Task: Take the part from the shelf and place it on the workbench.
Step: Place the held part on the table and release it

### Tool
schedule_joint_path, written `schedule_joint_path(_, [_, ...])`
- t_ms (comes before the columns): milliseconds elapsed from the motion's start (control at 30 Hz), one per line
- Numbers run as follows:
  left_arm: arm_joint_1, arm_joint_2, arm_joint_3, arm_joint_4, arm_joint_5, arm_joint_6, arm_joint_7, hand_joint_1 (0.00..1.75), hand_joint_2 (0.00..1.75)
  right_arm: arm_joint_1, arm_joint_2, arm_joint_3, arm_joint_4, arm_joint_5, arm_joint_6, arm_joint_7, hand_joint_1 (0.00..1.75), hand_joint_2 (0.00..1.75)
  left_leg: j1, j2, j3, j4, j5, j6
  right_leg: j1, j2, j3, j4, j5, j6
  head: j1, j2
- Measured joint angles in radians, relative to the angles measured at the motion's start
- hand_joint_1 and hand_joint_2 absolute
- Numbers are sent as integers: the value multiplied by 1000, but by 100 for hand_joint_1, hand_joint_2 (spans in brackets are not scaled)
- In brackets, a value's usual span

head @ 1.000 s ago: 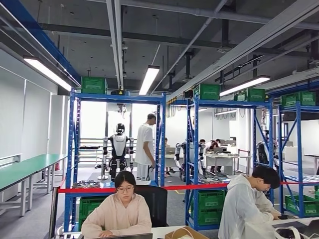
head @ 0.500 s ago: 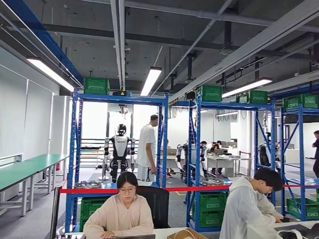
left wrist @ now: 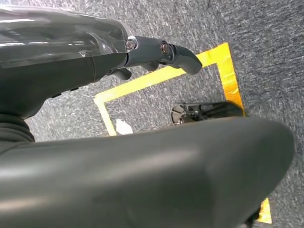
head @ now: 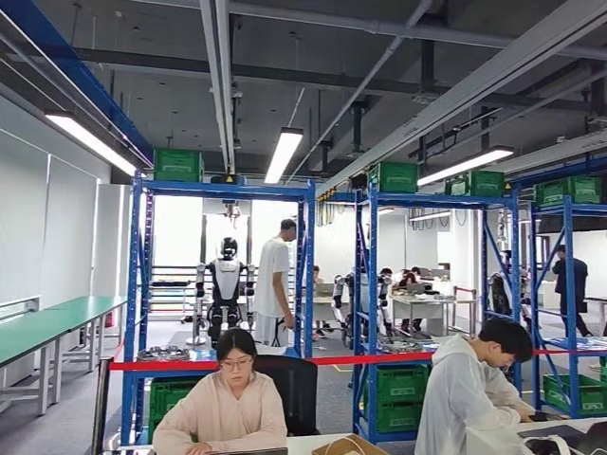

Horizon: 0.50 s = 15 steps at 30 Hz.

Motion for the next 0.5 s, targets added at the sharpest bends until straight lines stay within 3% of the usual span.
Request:
schedule_joint_path(67, [6, -1, 4, 0, 0, -4, -5, 0, 0, 115, 3, -42, -223, -441, 135, -41, 0, 0, -3, -4, 8, -18, -2, 7, 3, -3, -1, 3, -4, 7, 0, 0])
schedule_joint_path(133, [14, -3, 13, 0, 0, -5, -8, 0, 0, 209, 0, -70, -425, -918, 193, -43, 0, 0, -2, -6, 10, -18, -1, 17, 1, -5, 1, 9, -17, 16, -1, 0])
schedule_joint_path(200, [18, -6, 25, 0, 0, 0, -7, 0, 0, 289, -7, -84, -570, -1202, 210, -62, 0, 0, 0, -4, 12, -20, 2, 26, -3, -4, -21, 69, -67, 28, -1, 0])
schedule_joint_path(233, [19, -6, 31, 0, 0, 2, -5, 0, 0, 326, -11, -87, -629, -1265, 217, -75, 0, 0, -1, -2, 12, -20, 4, 29, -5, -3, -44, 128, -103, 33, -1, 0])
schedule_joint_path(300, [19, -6, 42, 0, 0, 7, -2, 0, 0, 389, -19, -90, -722, -1237, 227, -98, 0, 0, -4, 2, 10, -20, 4, 31, -8, -3, -94, 254, -162, 39, -1, 0])
schedule_joint_path(333, [19, -6, 46, 0, 0, 9, -1, 0, 0, 418, -24, -92, -757, -1152, 230, -109, 0, 0, -5, 4, 10, -20, 5, 31, -9, -3, -101, 281, -167, 39, -1, 0])
schedule_joint_path(367, [20, -6, 51, 0, 0, 12, -1, 0, 0, 445, -30, -93, -790, -1043, 231, -119, 0, 0, -7, 5, 10, -20, 5, 32, -9, -3, -89, 269, -154, 38, -1, 0])
schedule_joint_path(433, [20, -7, 62, 0, 0, 16, -2, 0, 0, 487, -38, -94, -843, -839, 234, -136, 0, 0, -8, 5, 9, -20, 7, 34, -9, -3, -14, 142, -94, 32, -1, 0])
schedule_joint_path(500, [20, -8, 71, 0, 0, 18, -3, 0, 0, 519, -43, -93, -882, -760, 237, -149, 0, 0, -10, 4, 8, -20, 11, 31, -5, -2, 53, 19, -52, 25, -1, 0])
